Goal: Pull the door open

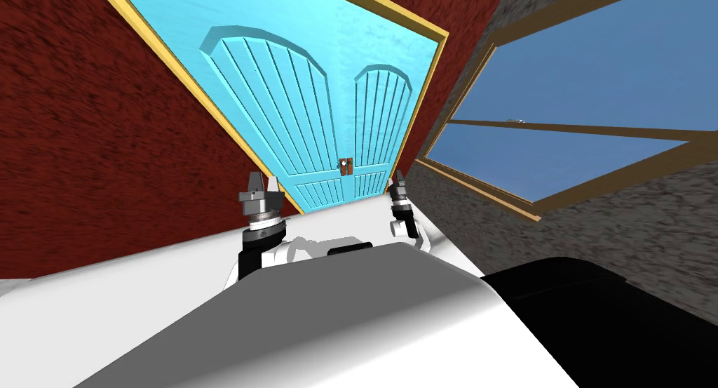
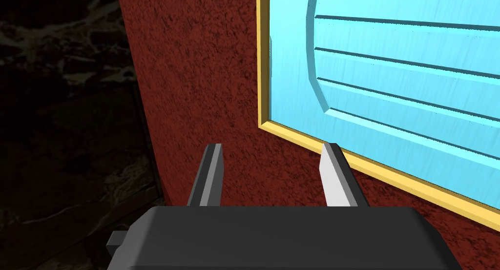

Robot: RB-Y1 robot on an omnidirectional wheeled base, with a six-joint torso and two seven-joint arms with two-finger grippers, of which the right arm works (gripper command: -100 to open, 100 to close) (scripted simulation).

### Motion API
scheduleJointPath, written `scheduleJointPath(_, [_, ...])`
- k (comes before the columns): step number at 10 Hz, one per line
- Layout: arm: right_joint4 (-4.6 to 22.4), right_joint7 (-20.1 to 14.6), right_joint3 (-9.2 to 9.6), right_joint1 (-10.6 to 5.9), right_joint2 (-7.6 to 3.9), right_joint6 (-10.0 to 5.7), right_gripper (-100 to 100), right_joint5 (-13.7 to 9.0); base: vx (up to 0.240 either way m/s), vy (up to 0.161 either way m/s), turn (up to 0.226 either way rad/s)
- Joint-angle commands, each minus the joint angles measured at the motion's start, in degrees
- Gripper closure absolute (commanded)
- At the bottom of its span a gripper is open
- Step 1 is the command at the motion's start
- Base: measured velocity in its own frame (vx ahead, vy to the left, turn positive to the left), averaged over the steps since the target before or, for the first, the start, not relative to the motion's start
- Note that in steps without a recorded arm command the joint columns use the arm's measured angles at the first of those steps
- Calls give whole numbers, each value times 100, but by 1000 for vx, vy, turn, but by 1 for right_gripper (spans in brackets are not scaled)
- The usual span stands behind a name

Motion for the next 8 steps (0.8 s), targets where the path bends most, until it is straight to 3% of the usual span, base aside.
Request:
scheduleJointPath(1, [208,-51,14,-67,-2,-11,-100,61,114,11,40])
scheduleJointPath(8, [1168,-434,-37,-415,-124,74,-100,301,120,19,49])
